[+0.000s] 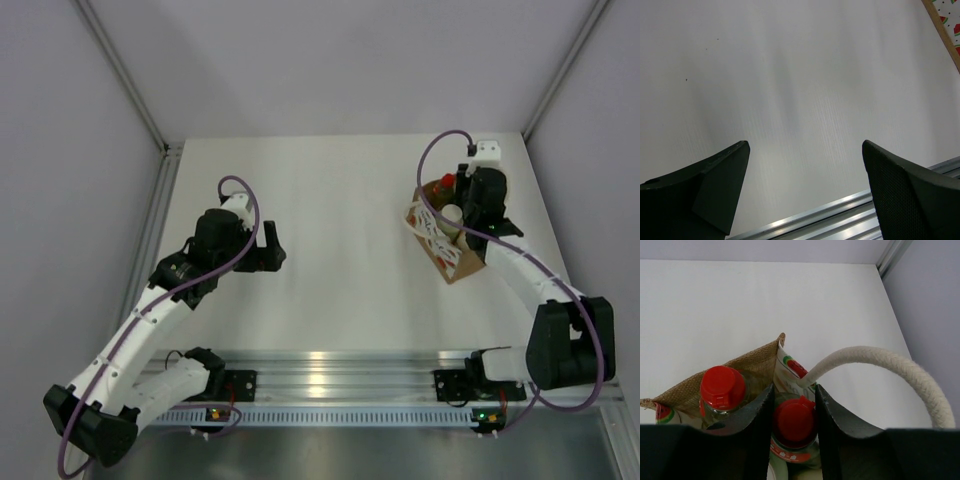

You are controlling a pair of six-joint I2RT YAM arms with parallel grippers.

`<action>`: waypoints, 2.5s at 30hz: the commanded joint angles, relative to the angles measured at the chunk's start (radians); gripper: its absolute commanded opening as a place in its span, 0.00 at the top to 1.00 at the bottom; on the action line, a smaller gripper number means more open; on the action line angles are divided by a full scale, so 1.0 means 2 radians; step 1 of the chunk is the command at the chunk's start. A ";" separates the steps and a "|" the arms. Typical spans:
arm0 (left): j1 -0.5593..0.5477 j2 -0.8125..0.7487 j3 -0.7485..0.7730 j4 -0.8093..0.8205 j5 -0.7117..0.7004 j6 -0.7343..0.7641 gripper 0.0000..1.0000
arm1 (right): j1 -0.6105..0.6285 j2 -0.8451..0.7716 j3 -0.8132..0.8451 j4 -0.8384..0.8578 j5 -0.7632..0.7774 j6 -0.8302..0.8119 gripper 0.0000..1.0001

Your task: Take the personal care products out of the canvas bag

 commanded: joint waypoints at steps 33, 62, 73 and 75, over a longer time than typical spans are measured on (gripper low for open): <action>-0.002 -0.007 -0.001 0.026 -0.002 0.008 0.02 | -0.009 -0.096 0.213 -0.123 -0.030 -0.008 1.00; -0.002 -0.019 -0.001 0.028 0.005 0.010 0.02 | 0.003 -0.042 0.367 -0.190 -0.235 0.085 1.00; -0.002 -0.020 -0.002 0.027 -0.003 0.010 0.02 | 0.065 0.019 0.398 -0.149 -0.260 0.069 1.00; -0.002 -0.020 -0.002 0.027 -0.004 0.010 0.02 | 0.089 0.029 0.404 -0.149 -0.249 0.053 1.00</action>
